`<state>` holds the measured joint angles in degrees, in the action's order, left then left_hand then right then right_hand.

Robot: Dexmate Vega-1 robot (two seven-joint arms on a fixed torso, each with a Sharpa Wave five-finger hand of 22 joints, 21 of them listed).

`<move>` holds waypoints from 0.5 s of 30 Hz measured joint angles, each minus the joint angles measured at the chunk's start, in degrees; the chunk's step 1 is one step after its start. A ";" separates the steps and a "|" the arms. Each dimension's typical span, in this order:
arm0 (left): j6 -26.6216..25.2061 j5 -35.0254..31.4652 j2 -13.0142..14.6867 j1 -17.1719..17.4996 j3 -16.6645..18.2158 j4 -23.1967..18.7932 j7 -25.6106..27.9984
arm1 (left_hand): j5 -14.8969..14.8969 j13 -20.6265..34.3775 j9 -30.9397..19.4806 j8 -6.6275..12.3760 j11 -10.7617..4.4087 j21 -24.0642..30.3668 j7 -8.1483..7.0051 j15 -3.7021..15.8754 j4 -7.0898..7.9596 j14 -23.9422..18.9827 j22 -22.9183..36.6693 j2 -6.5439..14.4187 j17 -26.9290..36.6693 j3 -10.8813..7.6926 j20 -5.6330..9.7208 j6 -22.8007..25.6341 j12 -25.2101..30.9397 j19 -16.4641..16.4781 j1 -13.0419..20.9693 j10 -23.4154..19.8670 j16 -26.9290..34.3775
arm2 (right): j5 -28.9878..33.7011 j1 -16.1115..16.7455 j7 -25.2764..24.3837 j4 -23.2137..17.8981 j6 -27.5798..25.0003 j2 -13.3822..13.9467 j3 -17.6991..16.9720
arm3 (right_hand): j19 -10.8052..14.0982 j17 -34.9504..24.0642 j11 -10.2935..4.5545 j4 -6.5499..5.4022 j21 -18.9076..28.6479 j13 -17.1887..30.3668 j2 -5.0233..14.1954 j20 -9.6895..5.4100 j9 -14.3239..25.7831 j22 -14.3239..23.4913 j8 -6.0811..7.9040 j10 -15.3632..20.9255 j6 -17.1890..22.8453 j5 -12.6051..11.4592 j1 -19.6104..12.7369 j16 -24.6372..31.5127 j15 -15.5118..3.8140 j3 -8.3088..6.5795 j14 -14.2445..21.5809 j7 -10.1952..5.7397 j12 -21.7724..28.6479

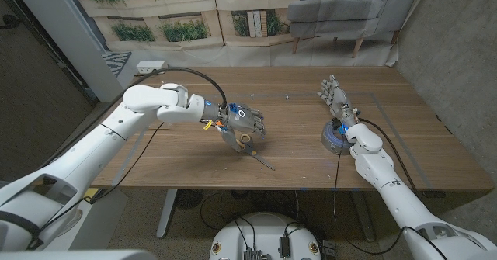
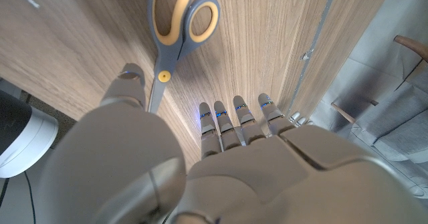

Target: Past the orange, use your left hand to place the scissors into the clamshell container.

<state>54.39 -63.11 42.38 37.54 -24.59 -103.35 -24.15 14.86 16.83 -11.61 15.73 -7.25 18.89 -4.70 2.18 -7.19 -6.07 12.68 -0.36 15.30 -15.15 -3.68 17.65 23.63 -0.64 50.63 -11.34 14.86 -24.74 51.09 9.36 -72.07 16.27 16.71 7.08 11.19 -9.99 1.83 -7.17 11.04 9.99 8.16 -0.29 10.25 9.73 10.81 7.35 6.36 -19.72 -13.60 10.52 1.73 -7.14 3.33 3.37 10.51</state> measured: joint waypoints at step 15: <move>-0.66 -1.13 1.01 -1.50 -2.92 1.71 1.69 | 0.00 0.69 0.01 0.00 -0.11 0.00 -0.41 0.00 0.15 0.00 0.26 0.52 1.09 0.63 -0.20 1.04 0.77 0.20 -0.08 -0.10 0.44 | 0.17 -0.34 0.14 0.40 -0.10 -0.08 0.08 | 0.00 0.00 0.00 0.00 0.00 0.00 0.00 0.00 0.00 0.00 0.00 0.00 0.00 0.00 0.00 0.00 0.31 0.00 0.31 0.00 0.00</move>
<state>53.73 -64.24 43.38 36.04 -27.50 -101.64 -22.46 14.86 17.51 -11.61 15.73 -7.36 18.89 -5.12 2.19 -7.04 -6.07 12.94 0.16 16.39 -14.51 -3.88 18.69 24.40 -0.44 50.55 -11.44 15.31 -24.57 50.75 9.50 -71.67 16.17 16.63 7.16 11.18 -9.99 1.83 -7.17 11.04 9.99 8.16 -0.29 10.25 9.73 10.81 7.35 6.35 -19.72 -13.60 10.52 2.03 -7.14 3.64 3.37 10.51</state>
